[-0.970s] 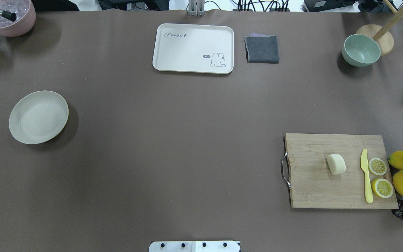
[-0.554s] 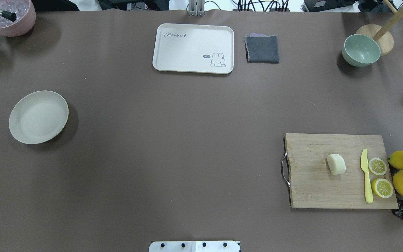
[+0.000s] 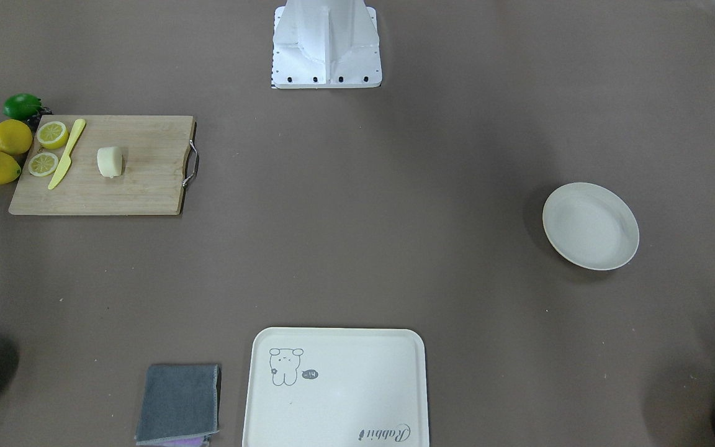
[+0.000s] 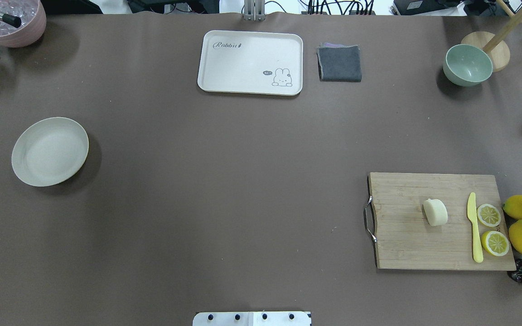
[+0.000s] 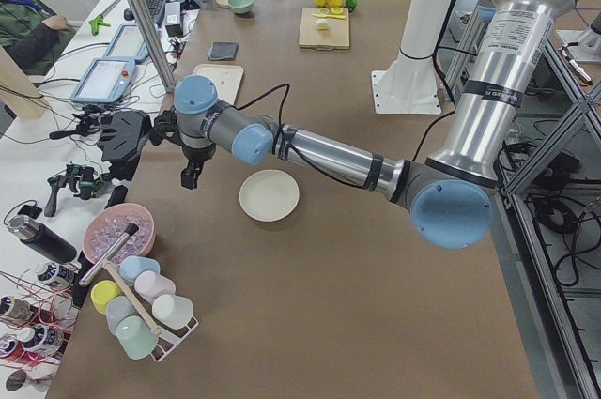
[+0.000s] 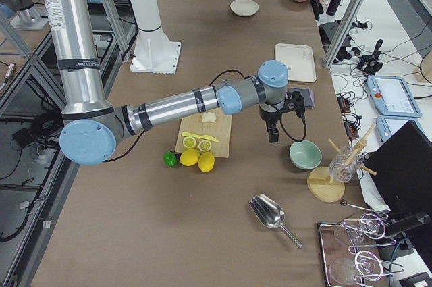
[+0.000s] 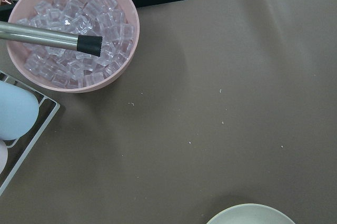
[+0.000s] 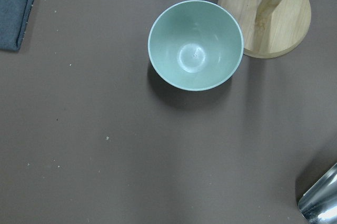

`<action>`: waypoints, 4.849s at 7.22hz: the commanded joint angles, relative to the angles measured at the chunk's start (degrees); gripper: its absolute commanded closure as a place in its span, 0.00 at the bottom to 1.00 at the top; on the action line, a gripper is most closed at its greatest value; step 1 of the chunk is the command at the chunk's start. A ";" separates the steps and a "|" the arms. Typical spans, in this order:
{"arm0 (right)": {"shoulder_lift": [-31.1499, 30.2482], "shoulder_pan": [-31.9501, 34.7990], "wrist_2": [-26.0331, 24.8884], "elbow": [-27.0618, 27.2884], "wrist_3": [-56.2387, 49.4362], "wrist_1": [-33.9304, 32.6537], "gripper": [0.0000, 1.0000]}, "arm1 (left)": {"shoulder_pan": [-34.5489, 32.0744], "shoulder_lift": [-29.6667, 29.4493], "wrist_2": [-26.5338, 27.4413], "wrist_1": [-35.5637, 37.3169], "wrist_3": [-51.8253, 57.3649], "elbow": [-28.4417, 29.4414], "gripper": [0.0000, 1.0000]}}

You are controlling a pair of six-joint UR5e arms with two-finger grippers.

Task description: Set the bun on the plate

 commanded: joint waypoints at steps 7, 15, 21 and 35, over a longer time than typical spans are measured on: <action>5.44 -6.11 -0.91 -0.76 -0.04 -0.06 0.00 | 5.14 2.15 0.02 -2.14 2.18 9.58 0.02; 7.11 -6.74 -4.78 -2.42 2.24 -0.06 0.00 | 18.80 1.45 0.46 -14.71 3.05 17.41 0.13; 7.99 -6.83 -5.23 -2.79 3.65 0.03 0.00 | 18.19 0.13 0.46 -14.19 3.76 17.85 1.00; 10.01 -9.37 -5.14 -3.22 5.24 -0.06 0.00 | 44.01 -17.54 16.61 -25.26 -39.47 6.44 1.00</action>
